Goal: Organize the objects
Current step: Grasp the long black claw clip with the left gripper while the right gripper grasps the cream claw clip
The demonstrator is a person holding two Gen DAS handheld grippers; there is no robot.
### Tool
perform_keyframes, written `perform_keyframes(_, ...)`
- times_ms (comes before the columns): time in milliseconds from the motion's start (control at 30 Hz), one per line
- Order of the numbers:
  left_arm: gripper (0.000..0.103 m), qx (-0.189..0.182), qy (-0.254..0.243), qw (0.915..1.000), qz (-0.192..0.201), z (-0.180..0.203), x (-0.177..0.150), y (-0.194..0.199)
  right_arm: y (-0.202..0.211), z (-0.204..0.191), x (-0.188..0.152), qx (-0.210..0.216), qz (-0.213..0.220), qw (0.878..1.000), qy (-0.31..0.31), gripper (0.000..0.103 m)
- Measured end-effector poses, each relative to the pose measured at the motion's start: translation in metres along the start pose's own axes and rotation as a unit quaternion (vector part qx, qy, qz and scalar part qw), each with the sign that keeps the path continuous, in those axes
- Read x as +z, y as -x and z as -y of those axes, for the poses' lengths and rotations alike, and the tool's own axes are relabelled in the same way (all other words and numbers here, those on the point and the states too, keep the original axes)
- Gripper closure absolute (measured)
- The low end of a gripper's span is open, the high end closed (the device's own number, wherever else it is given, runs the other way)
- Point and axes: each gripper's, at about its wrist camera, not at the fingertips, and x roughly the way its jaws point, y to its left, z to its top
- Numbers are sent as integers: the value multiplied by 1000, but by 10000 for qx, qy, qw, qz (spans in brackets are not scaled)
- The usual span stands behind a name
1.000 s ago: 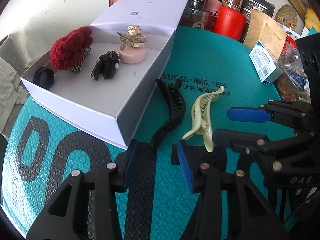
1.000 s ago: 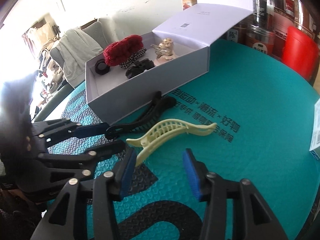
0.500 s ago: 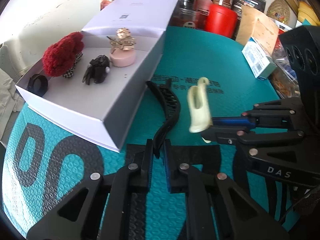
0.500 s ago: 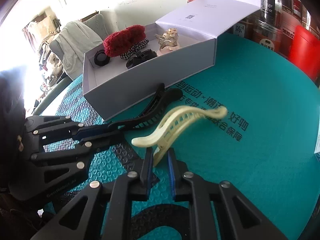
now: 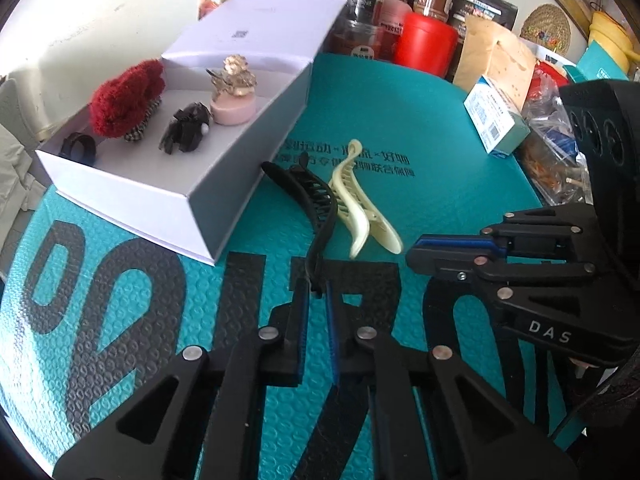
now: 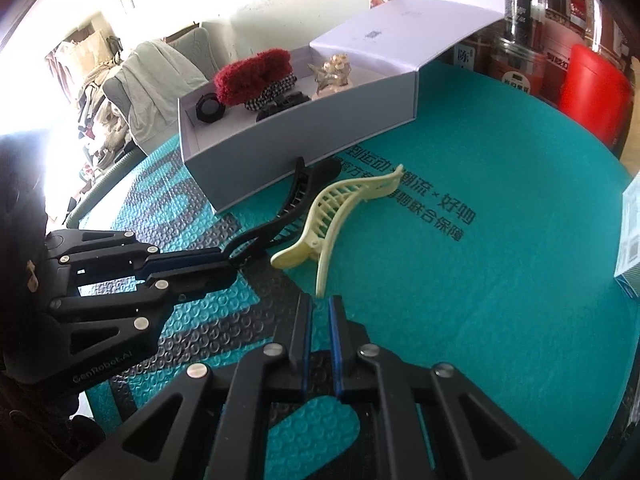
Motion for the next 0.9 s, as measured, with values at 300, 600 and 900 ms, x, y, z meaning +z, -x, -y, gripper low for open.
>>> perform_keyframes(300,83,273,-27,9995,130,-2,4,7,6,-4,12,6,222,9998,3,56)
perform_keyframes(600,81,340,-229,9990,176,-6,14,8,-20,-5,41,-119,114,9998,65,56)
perform_keyframes(900,81,109,-413,9991,46,3,29,-18,-32,12,39,-48,-94,9999,-28,68)
